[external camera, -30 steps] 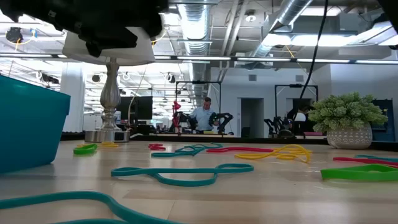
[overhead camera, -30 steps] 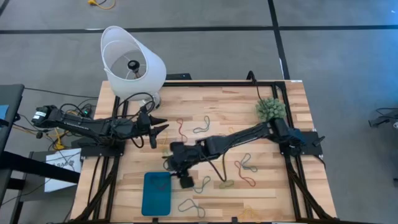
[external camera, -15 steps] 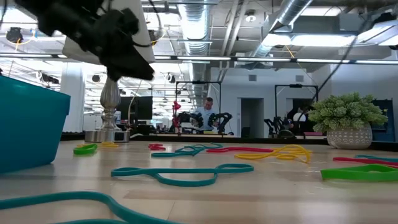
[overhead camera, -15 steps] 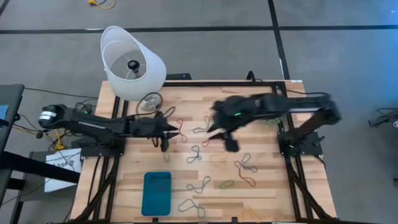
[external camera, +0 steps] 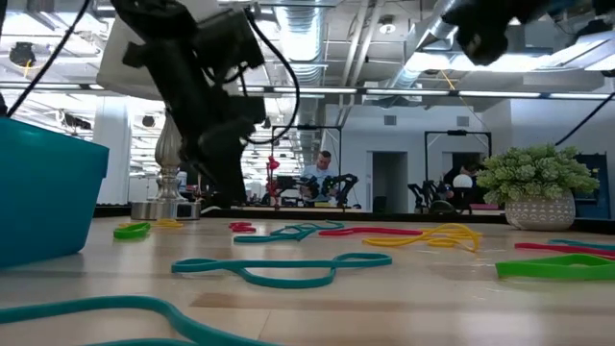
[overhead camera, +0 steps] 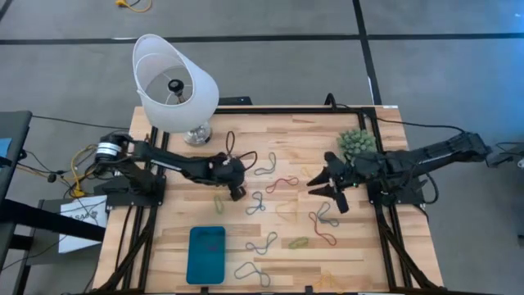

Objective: Pick and place items into bin
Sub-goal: Put the top red rubber band into the blue bin

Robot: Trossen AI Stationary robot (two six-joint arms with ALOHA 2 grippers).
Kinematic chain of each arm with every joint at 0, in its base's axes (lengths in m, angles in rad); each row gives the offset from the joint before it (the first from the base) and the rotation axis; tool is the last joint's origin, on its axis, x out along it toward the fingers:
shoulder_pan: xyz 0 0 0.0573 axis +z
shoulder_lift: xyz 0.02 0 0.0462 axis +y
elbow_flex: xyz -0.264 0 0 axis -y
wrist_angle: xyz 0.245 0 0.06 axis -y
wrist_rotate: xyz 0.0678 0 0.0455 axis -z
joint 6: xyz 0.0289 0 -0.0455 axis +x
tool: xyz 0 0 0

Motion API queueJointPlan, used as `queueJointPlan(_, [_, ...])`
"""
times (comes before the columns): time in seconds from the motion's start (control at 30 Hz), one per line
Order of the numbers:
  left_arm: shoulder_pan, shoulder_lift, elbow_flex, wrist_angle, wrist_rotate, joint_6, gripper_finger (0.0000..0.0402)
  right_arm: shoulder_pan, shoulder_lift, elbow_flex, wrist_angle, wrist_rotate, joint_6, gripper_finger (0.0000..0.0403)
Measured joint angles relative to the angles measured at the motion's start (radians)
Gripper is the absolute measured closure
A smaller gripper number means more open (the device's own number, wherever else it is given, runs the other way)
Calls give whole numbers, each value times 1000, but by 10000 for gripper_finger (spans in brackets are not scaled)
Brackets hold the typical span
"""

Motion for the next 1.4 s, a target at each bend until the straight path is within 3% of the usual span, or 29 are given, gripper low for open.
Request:
queueJointPlan(0.1, [16,44,16,-2,-12,0,299,14,-9,-65,72,2,1,284])
queueJointPlan(0.37, [88,57,20,-5,-67,-26,295,15,-1,-76,126,0,0,284])
queueJointPlan(0.53, [129,72,20,9,28,-58,291,15,-1,-76,131,-1,0,284])
queueJointPlan(0.97, [131,149,24,3,-47,-127,292,15,0,-76,142,-1,-16,284])
queueJointPlan(1.07, [132,150,24,7,-42,-122,310,15,0,-76,144,-1,-19,284])
queueJointPlan(1.23, [132,152,23,5,-24,-68,389,15,0,-76,143,-1,-19,284])
queueJointPlan(1.4, [115,93,25,-33,30,-15,400,15,0,-76,135,-5,-10,284])
